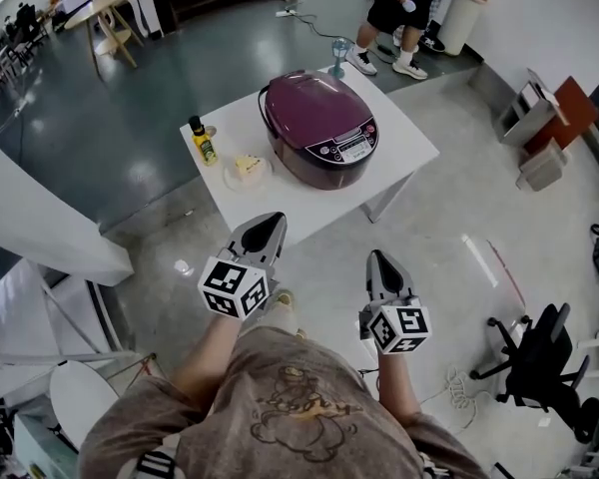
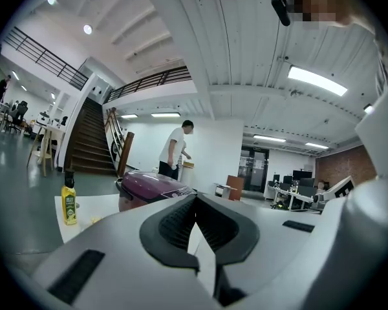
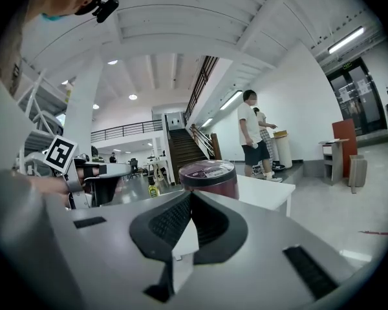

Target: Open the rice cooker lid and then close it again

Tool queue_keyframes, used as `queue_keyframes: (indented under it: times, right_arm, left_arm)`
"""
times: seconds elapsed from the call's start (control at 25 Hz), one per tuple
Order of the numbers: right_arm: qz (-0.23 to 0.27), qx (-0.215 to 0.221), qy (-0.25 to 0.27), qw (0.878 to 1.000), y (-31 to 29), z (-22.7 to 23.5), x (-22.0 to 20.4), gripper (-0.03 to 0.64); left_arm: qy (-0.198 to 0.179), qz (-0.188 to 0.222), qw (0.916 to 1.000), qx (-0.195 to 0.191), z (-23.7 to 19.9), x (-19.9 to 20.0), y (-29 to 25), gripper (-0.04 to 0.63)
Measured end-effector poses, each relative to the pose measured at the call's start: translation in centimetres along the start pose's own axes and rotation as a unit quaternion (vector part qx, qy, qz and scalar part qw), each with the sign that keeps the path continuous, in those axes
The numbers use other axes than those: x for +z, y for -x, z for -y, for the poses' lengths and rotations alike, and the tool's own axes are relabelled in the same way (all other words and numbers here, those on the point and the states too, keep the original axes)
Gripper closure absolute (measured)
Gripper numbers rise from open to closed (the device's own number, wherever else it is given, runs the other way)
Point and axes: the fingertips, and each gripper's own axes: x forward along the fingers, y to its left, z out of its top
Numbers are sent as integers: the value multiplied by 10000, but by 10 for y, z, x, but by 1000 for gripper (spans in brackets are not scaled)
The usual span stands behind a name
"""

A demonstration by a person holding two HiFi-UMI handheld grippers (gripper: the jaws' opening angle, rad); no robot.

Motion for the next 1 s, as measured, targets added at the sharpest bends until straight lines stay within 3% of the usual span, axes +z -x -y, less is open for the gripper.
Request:
queue_keyframes:
  times: [1.0]
  right_arm:
    - [-17, 160, -82, 9998, -126, 74, 44, 615]
  left_arm:
    - [-4, 184, 9998, 15, -61, 37, -148, 575]
